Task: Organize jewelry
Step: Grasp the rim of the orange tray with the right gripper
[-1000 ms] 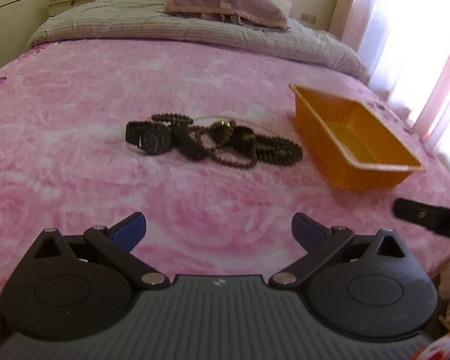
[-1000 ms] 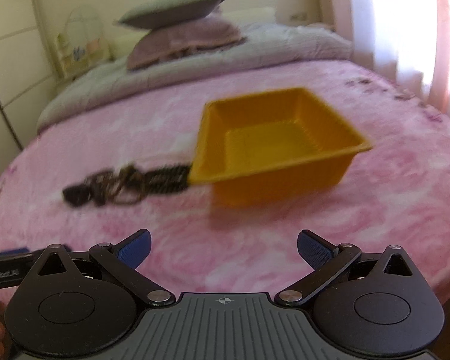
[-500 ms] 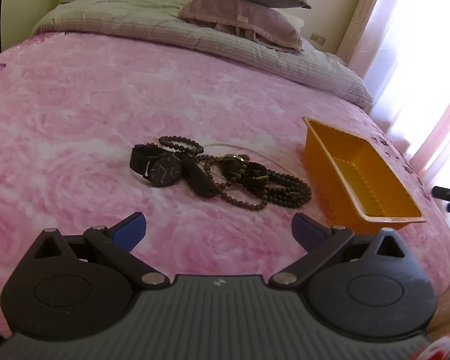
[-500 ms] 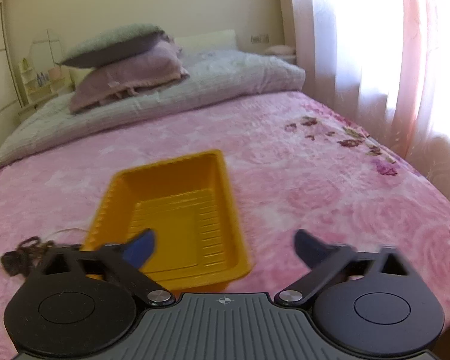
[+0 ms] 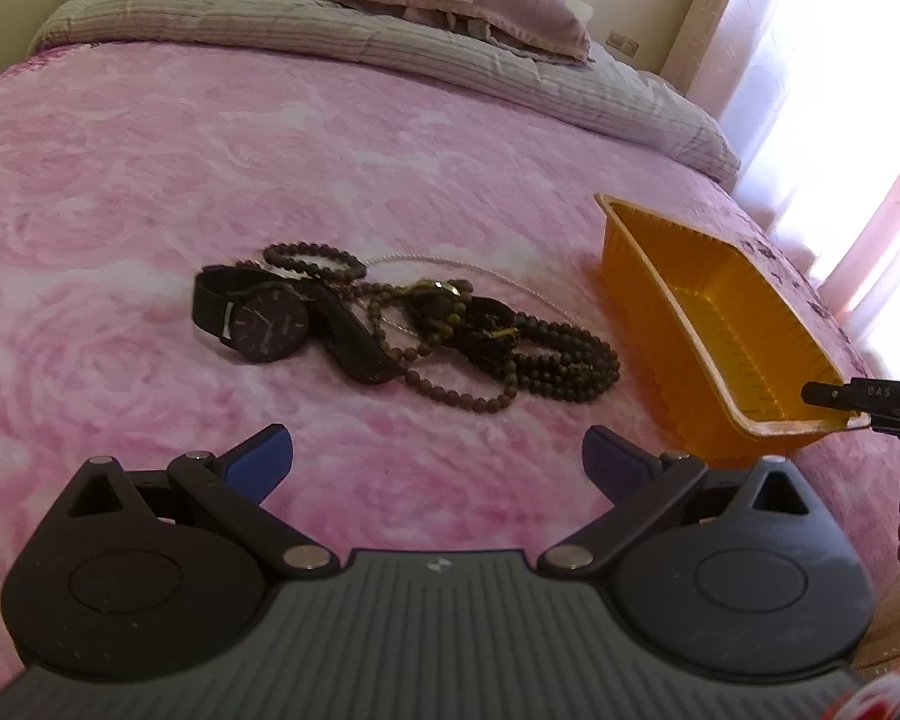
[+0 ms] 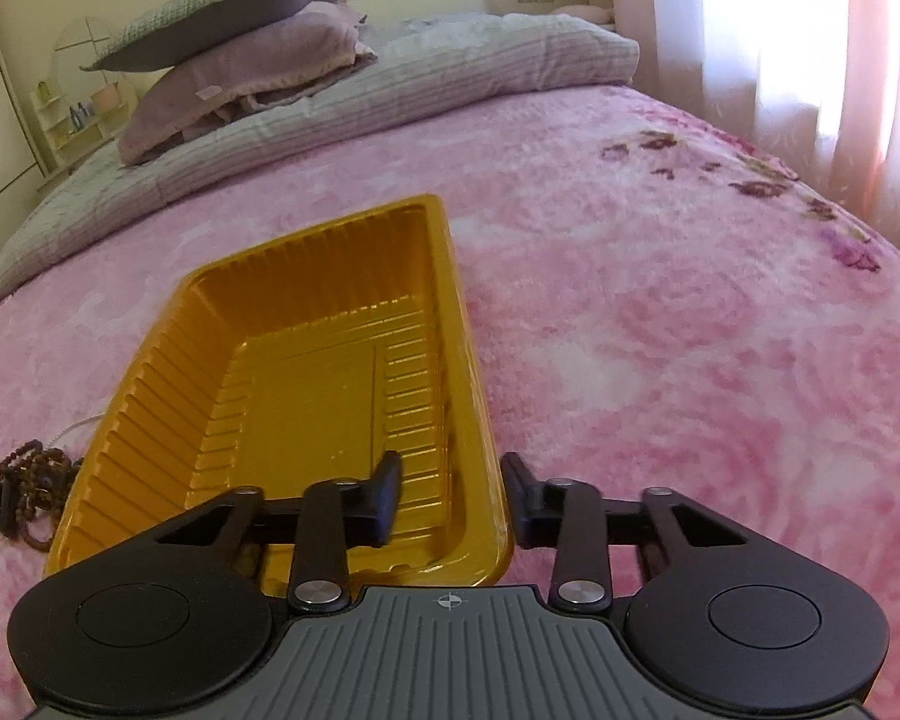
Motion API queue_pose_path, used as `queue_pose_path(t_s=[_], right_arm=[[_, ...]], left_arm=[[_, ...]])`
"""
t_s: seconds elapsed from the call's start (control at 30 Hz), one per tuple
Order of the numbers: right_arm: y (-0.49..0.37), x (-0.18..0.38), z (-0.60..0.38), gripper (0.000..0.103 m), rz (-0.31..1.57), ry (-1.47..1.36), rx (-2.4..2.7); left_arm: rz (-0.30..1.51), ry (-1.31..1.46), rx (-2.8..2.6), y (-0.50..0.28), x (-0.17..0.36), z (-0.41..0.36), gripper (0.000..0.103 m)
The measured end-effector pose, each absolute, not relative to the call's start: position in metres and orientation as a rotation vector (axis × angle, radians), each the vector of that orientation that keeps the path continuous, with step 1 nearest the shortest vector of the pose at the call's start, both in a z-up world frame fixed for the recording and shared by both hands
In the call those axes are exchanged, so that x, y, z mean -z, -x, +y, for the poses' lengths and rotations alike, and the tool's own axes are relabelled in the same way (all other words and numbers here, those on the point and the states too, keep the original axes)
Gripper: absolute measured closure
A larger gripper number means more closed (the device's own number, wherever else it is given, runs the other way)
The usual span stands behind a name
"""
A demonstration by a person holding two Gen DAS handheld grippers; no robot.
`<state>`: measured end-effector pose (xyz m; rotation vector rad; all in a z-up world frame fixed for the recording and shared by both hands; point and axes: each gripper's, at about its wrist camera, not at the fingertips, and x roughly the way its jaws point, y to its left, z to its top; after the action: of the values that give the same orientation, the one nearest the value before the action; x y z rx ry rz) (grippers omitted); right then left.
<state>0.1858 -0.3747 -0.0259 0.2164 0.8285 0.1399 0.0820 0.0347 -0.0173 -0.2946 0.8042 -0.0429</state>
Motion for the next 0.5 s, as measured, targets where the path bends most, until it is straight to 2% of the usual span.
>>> queue_pose_path(t_s=[0.1,0.23,0.33,0.5], right_arm=[[-0.190,0.030,-0.375,0.071,0.852,-0.227,-0.145],[-0.192,0.032,-0.373,0.087,0.870,-0.240,-0.155],[-0.190,0.027,-0.371,0.096,0.859,-0.227,-0.136],[-0.180,0.011,-0.364,0.099,0.833,-0.180,-0.129]], left_arm=[[0.817,0.297,0.047,-0.083,0.022,0.033,0.001],[0.822,0.300,0.046,-0.081,0.024,0.033,0.001],[0.822,0.294,0.040,-0.078,0.023,0.035,0.001],[0.808,0.273,0.044,-0.072,0.019,0.040,0.002]])
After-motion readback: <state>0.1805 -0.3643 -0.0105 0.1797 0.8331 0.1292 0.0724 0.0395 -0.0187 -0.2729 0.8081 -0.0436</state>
